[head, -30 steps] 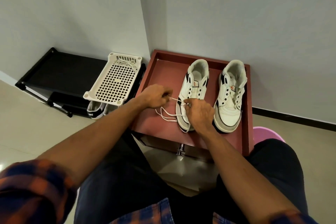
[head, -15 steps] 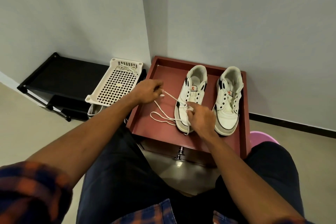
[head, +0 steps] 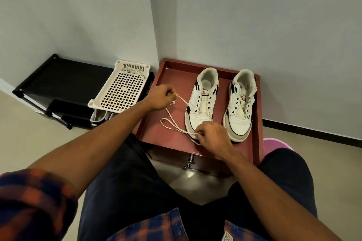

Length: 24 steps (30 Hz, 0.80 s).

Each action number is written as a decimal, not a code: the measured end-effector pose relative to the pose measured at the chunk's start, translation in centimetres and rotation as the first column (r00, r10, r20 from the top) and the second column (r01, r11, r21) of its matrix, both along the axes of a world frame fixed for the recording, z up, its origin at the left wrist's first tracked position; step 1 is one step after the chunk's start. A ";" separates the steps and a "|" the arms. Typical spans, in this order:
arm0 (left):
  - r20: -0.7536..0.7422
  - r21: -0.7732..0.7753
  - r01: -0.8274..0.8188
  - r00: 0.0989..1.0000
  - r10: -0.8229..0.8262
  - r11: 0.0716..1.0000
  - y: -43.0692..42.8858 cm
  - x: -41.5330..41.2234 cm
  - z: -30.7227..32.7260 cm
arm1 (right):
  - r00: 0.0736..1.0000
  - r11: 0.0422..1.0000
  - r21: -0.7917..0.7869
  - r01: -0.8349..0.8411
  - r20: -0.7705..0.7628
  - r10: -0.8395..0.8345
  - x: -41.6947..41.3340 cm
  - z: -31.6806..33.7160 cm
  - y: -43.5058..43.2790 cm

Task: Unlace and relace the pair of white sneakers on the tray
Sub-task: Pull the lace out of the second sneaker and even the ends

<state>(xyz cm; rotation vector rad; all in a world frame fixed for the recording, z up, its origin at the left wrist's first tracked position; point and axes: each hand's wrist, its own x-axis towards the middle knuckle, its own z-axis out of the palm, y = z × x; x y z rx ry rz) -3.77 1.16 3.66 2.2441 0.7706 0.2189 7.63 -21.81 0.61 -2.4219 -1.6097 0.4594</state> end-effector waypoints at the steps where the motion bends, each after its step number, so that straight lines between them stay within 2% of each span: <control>1: 0.001 -0.004 -0.005 1.000 0.005 1.000 0.1 -0.1 0.0 | 0.997 0.999 -0.029 -0.037 -0.070 0.035 0.6 0.3 -0.3; 3: -0.006 0.018 -0.011 1.000 0.012 1.000 0.0 0.0 -0.4 | 0.970 0.964 -0.199 -0.176 -0.203 0.135 2.2 1.0 -1.2; 5: -0.005 0.039 -0.025 1.000 0.025 0.999 0.0 0.1 -0.7 | 0.952 0.861 -0.418 -0.290 -0.214 0.217 3.8 2.2 -2.3; 7: 0.000 0.044 -0.046 0.999 0.046 0.998 -0.1 0.4 -0.7 | 0.961 0.784 -0.556 -0.276 -0.137 0.240 5.9 3.4 -3.2; 9: 0.013 0.054 -0.060 0.998 0.059 0.997 -0.2 0.6 -0.5 | 0.982 0.792 -0.581 -0.184 -0.070 0.177 8.6 4.5 -3.9; 12: 0.027 0.049 -0.076 0.997 0.074 0.996 -0.4 0.7 -0.3 | 1.000 0.903 -0.430 -0.018 0.001 0.020 12.5 7.0 -4.3; 14: 0.027 0.035 -0.083 0.996 0.082 0.996 -0.5 0.8 -0.2 | 0.988 0.977 -0.153 0.148 0.059 -0.140 14.3 8.9 -4.8; 15: 0.026 0.036 -0.084 0.996 0.083 0.996 -0.5 0.7 -0.1 | 0.970 0.970 0.040 0.239 0.042 -0.241 15.1 9.8 -4.9; 16: 0.025 0.033 -0.080 0.997 0.080 0.996 -0.6 0.6 0.1 | 0.943 0.916 0.227 0.332 -0.039 -0.332 15.6 10.6 -5.0; 18: 0.029 0.008 -0.082 0.996 0.082 0.997 -0.5 0.3 0.2 | 0.842 0.703 0.465 0.539 -0.325 -0.431 16.2 12.1 -5.0; 21: 0.010 0.006 -0.088 0.996 0.088 0.996 -0.5 -0.2 -0.2 | 0.670 0.342 0.576 0.742 -0.630 -0.393 16.9 14.2 -4.7; 23: 0.015 0.002 -0.082 0.997 0.082 0.997 -0.7 0.0 -0.3 | 0.540 0.063 0.548 0.834 -0.788 -0.295 17.8 15.7 -4.8; 24: 0.018 -0.002 -0.081 0.997 0.081 0.997 -0.7 0.2 -0.4 | 0.491 -0.037 0.513 0.857 -0.838 -0.238 18.4 16.2 -4.7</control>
